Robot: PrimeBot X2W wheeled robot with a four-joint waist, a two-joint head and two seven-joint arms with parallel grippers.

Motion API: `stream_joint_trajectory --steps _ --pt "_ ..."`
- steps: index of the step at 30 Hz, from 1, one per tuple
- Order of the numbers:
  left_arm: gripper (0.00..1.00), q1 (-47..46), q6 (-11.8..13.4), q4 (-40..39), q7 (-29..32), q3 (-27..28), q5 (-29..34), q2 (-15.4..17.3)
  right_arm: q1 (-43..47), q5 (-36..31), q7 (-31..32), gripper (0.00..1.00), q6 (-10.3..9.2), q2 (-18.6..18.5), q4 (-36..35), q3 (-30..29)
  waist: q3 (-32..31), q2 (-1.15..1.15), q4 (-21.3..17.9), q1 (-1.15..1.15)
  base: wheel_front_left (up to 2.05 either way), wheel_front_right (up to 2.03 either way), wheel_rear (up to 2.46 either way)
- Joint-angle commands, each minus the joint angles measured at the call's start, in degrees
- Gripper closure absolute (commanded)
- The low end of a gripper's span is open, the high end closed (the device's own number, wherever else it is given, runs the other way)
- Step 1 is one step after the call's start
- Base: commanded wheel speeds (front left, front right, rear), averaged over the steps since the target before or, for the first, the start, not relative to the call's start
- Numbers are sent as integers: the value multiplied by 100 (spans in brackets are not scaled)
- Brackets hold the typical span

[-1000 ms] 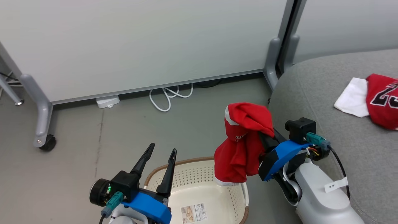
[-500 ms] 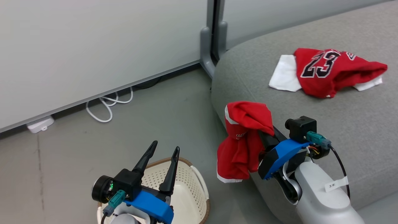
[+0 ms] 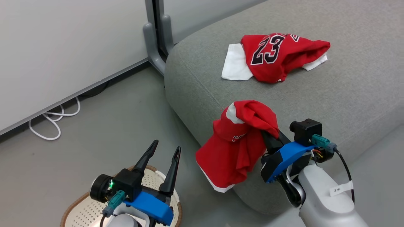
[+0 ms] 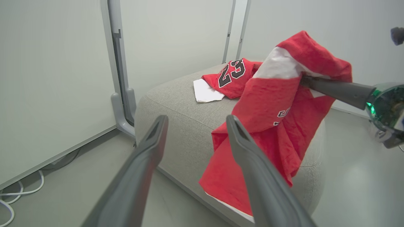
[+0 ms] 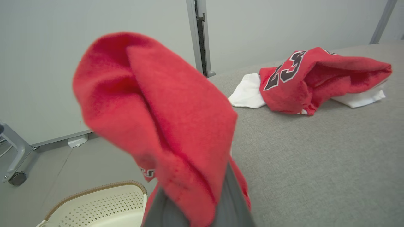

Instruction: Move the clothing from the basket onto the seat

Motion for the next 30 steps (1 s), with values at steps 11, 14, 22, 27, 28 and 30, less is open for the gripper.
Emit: stream_joint_trajectory --steps 11,14,22,27,28,30 --pt "0 -125 -11 3 -27 -29 54 43 88 48 -58 100 2 58 -57 -76 201 0 -223 0 0 0 0" --pt "0 -169 -11 -18 -27 -13 67 92 -75 14 -57 100 2 49 -42 -158 301 0 -190 0 0 0 0" --pt "0 -482 -11 -119 -27 -31 142 210 -1149 -96 282 100 2 -297 -256 -662 868 0 97 0 0 0 0" --pt "0 -939 -11 -359 -27 -137 221 431 -2323 -199 790 100 2 -1121 -643 -1367 1618 0 478 0 0 0 0" --pt "0 -1012 -11 -409 -27 -164 238 463 -2462 -204 850 100 2 -1257 -713 -1531 1739 0 541 0 0 0 0" --pt "0 -1170 -11 -499 -27 -208 248 543 -2714 -299 938 100 2 -1518 -850 -1853 1980 0 654 0 0 0 0"
